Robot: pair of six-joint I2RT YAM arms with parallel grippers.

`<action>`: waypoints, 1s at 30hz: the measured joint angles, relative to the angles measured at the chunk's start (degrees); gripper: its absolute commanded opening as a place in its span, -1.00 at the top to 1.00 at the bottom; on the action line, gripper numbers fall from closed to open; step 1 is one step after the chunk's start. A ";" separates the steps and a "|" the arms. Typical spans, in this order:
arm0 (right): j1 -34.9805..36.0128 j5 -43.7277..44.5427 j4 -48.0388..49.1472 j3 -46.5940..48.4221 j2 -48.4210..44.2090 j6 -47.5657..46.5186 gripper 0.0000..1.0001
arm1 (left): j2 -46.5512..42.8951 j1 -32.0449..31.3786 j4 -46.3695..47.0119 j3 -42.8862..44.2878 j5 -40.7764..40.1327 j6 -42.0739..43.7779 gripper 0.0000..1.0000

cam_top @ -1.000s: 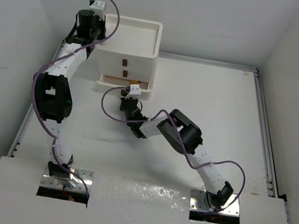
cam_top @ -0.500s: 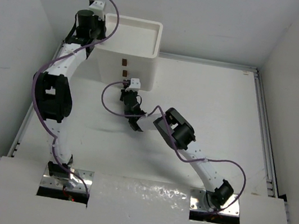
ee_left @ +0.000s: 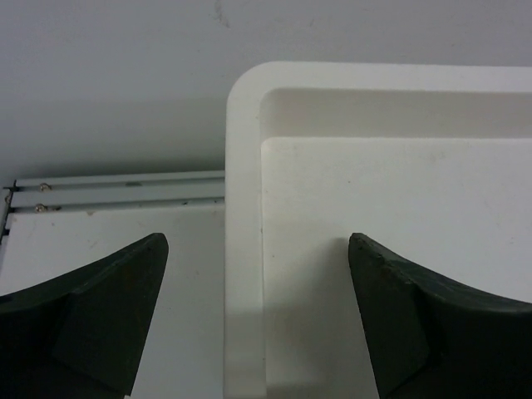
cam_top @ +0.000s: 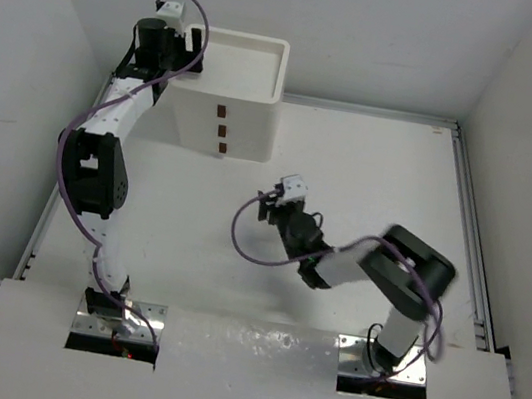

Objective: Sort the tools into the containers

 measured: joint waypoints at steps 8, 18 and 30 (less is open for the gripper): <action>-12.61 1.03 -53.57 4.02 -30.60 9.11 -0.98 | -4.46 0.00 -5.09 -0.26 -5.66 1.86 -1.00; -31.08 1.55 -81.18 -13.51 -53.29 21.38 -0.98 | -30.86 14.67 -6.64 -17.73 -10.45 5.07 -1.00; -31.12 12.07 -88.78 -13.64 -57.53 26.38 -0.98 | -32.96 16.98 -11.76 -53.86 -17.09 5.03 -1.00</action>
